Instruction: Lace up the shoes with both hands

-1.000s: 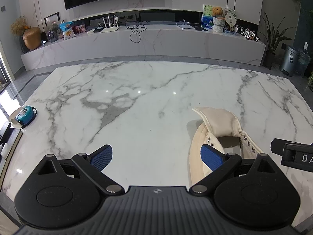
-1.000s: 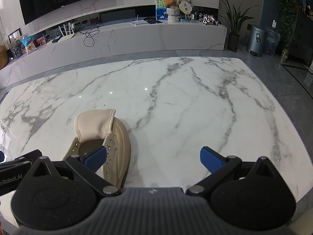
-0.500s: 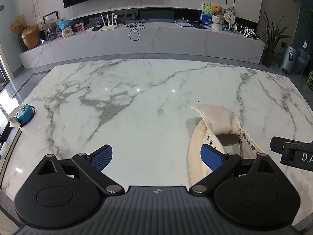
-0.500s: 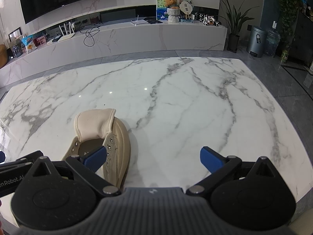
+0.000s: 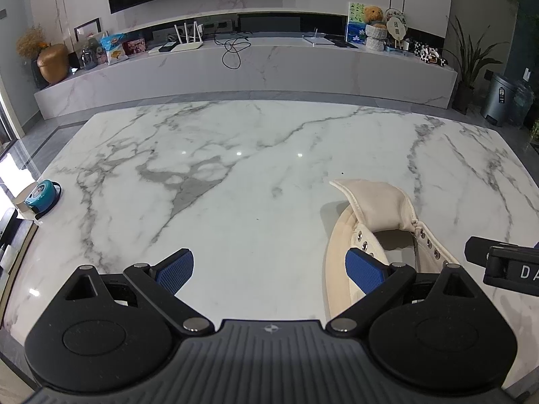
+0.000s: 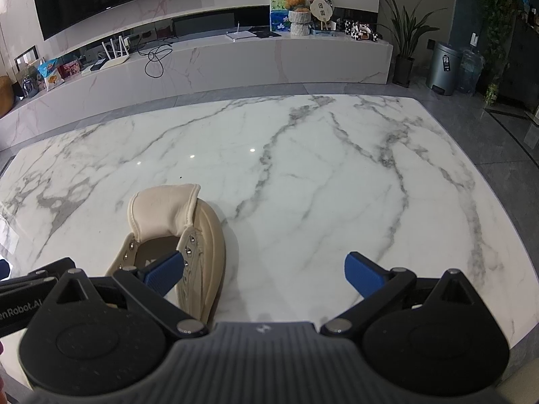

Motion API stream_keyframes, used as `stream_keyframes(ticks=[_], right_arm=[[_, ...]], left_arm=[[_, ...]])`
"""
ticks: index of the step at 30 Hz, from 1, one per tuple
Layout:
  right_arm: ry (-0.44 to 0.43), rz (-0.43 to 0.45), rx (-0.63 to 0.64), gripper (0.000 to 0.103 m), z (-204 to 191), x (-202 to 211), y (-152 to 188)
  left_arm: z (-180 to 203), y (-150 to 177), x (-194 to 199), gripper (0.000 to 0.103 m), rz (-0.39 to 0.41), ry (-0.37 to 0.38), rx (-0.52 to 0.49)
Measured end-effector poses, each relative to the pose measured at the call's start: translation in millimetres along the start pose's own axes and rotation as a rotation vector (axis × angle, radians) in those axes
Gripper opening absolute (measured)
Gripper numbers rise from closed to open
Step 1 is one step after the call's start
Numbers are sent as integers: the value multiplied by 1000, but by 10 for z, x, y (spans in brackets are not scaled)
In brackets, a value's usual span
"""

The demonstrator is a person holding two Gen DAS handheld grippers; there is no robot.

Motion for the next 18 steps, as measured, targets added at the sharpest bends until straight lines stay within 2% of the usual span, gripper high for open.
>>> stream_keyframes(ticks=[5, 12, 14, 18], right_arm=[[-54, 20, -11, 103, 37, 19, -15], [-246, 121, -26, 103, 142, 137, -152], [-277, 123, -11, 103, 171, 155, -214], [-335, 96, 90, 99, 148, 173, -331]], left_arm=[[-20, -12, -12, 98, -14, 24, 2], [66, -27, 48, 92, -2, 65, -59], [118, -23, 53, 79, -3, 80, -97], [195, 42, 29, 67, -31, 126, -157]])
Point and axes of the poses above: each gripper's, at about its wrist camera, not at the fingertips, and x roughly against the way its jaws point, z to its right, y to its underside, the point moved 2 cm from there along -x, roughly the way its jaws point, and after that the axes turned 9 degrees about -y, right-handed, at the moved point
